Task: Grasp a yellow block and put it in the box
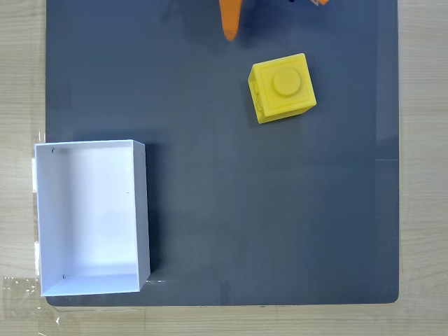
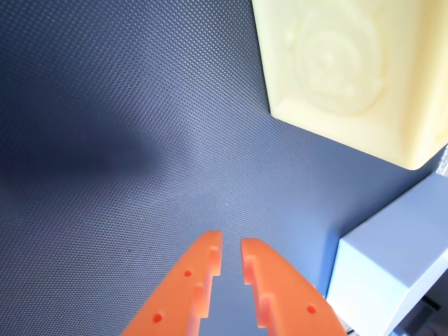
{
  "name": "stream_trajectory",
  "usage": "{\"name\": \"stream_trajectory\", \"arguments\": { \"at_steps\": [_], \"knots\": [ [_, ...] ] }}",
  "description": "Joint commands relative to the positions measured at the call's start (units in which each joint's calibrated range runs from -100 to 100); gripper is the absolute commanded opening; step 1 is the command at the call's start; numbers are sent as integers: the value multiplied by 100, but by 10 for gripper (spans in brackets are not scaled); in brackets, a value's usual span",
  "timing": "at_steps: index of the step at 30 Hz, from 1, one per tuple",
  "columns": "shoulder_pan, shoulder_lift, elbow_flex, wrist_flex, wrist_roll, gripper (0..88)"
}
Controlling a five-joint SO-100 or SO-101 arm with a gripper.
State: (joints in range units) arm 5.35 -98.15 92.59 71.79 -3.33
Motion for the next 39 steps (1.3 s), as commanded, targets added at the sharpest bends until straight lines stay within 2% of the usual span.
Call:
{"name": "stream_trajectory", "arguments": {
  "at_steps": [1, 31, 39],
  "knots": [
    [-39, -75, -19, -76, 29, 36],
    [-39, 18, -173, -154, 34, 43],
    [-39, 1908, -1982, -931, -8, 43]
  ]
}}
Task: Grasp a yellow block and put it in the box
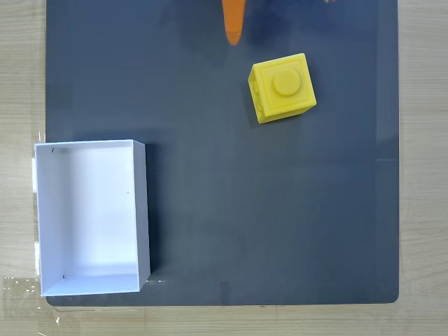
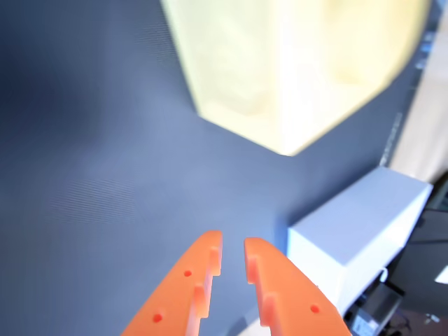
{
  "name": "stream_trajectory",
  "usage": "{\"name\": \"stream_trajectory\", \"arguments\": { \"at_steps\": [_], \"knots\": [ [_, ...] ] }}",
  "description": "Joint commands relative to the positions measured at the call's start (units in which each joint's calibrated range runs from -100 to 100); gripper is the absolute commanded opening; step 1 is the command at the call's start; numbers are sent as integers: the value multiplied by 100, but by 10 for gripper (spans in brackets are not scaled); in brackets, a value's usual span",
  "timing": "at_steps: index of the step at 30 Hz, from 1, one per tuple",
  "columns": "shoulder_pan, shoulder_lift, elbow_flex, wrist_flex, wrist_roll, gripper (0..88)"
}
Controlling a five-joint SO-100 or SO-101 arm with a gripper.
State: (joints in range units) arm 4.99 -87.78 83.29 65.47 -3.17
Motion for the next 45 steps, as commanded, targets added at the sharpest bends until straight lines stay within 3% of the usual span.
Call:
{"name": "stream_trajectory", "arguments": {
  "at_steps": [1, 7, 14, 17, 20, 24, 27, 36, 45],
  "knots": [
    [-3, 1210, -1395, -317, -24, 43],
    [-230, 3303, -3602, -160, 18, 43],
    [-836, 5600, -6171, 1490, 18, 44],
    [-861, 6702, -7384, 2310, 18, 110],
    [-861, 7337, -7981, 2790, 18, 239],
    [-861, 7973, -8306, 3121, 23, 408],
    [-870, 8346, -8243, 3139, 86, 470],
    [-937, 9397, -8252, 3095, 579, 488],
    [-1366, 10227, -8324, 2860, 606, 486]
  ]
}}
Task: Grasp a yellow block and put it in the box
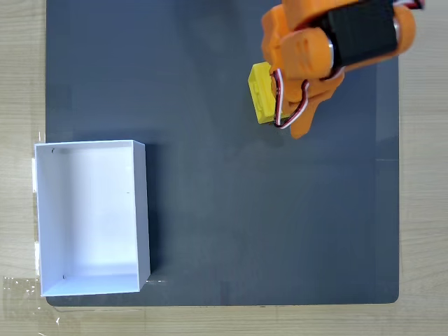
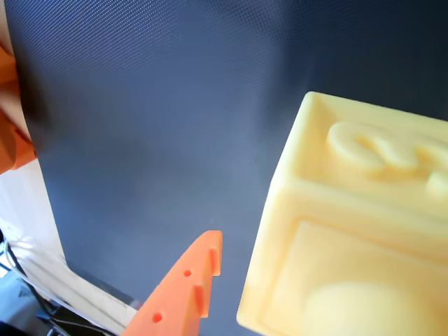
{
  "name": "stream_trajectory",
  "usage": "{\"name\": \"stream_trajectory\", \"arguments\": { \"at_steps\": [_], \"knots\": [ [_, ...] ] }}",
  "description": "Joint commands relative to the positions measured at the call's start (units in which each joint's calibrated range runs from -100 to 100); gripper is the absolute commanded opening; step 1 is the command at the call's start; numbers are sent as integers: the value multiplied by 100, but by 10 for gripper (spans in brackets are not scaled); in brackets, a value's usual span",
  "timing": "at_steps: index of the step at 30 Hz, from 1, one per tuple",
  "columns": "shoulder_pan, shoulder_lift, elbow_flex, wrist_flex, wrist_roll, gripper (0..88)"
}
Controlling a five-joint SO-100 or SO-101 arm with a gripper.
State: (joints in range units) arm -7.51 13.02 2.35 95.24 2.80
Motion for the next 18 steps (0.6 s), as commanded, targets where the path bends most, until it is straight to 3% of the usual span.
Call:
{"name": "stream_trajectory", "arguments": {
  "at_steps": [1, 9, 18],
  "knots": [
    [-149, 232, -230, -187, 3, 483],
    [-124, 579, -230, -379, -12, 473],
    [-99, 528, -230, -388, 24, 254]
  ]
}}
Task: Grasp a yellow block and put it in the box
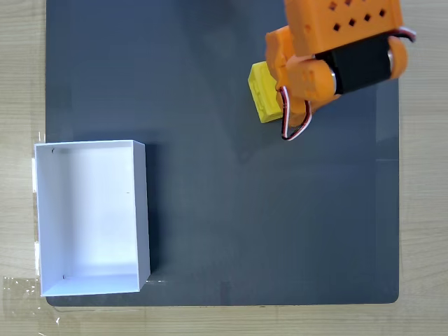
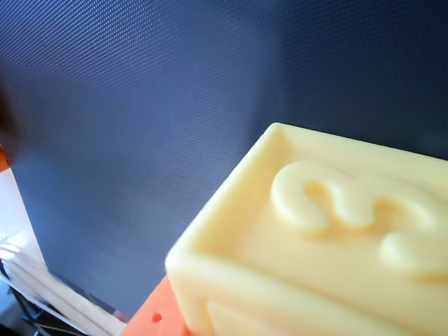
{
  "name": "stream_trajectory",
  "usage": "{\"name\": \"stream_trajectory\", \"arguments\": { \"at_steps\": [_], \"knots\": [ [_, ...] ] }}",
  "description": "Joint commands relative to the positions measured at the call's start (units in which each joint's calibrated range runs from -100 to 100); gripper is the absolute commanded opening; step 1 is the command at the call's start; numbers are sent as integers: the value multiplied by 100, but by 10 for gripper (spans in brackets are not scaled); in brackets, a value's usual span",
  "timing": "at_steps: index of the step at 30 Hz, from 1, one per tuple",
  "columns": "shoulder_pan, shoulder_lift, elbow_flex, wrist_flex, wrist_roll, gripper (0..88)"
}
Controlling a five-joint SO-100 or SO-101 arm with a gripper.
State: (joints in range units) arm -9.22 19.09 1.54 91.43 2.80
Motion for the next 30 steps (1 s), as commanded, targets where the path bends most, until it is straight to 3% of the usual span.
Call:
{"name": "stream_trajectory", "arguments": {
  "at_steps": [1, 9, 16, 30],
  "knots": [
    [72, -78, -149, -7, 24, 250],
    [80, -629, -457, -16, 19, 251],
    [350, -1756, -1741, -199, -23, 250],
    [3136, -2019, -2184, -3436, -28, 245]
  ]
}}
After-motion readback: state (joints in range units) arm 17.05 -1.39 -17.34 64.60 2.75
